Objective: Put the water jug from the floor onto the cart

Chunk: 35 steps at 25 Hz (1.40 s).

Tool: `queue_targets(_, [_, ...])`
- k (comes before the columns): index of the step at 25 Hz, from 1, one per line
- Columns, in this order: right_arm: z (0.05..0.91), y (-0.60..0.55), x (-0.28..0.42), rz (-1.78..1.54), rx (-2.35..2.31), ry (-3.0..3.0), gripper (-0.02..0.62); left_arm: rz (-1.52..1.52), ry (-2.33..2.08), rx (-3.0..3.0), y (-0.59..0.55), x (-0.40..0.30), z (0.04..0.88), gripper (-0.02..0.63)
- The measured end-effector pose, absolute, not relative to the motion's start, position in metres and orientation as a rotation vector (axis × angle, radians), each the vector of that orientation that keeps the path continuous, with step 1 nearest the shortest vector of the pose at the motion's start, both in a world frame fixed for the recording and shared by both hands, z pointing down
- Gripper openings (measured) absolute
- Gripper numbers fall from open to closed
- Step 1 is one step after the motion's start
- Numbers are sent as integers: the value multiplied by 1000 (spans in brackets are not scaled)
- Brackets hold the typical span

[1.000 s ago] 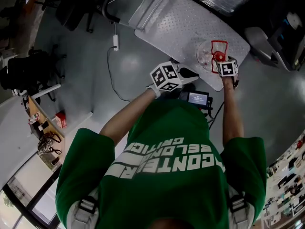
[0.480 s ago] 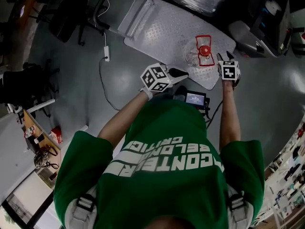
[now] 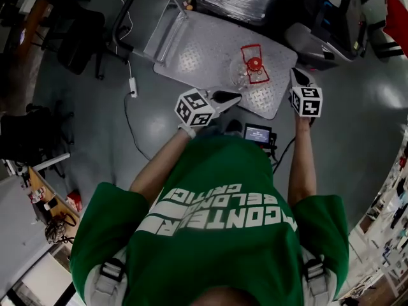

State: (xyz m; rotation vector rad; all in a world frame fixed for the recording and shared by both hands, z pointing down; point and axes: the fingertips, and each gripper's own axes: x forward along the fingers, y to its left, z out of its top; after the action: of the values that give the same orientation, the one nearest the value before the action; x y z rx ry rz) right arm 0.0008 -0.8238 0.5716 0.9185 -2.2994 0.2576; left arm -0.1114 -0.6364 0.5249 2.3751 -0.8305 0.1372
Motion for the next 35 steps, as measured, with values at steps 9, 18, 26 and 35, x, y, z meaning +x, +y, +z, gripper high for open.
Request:
queue_targets(9, [544, -768, 35, 253, 914, -2371, -6, 72, -935, 2378, -618, -106, 506, 9])
queue_targets(18, [548, -704, 78, 338, 965, -2347, -6, 91, -903, 2326, -581, -83, 521, 9])
queue_targets(26, [566, -653, 98, 511, 1040, -2290, -6, 110, -823, 2357, -572, -80, 513, 9])
queue_targets(35, [549, -621, 45, 460, 969, -2326, -6, 62, -878, 2320, -546, -134, 514, 9])
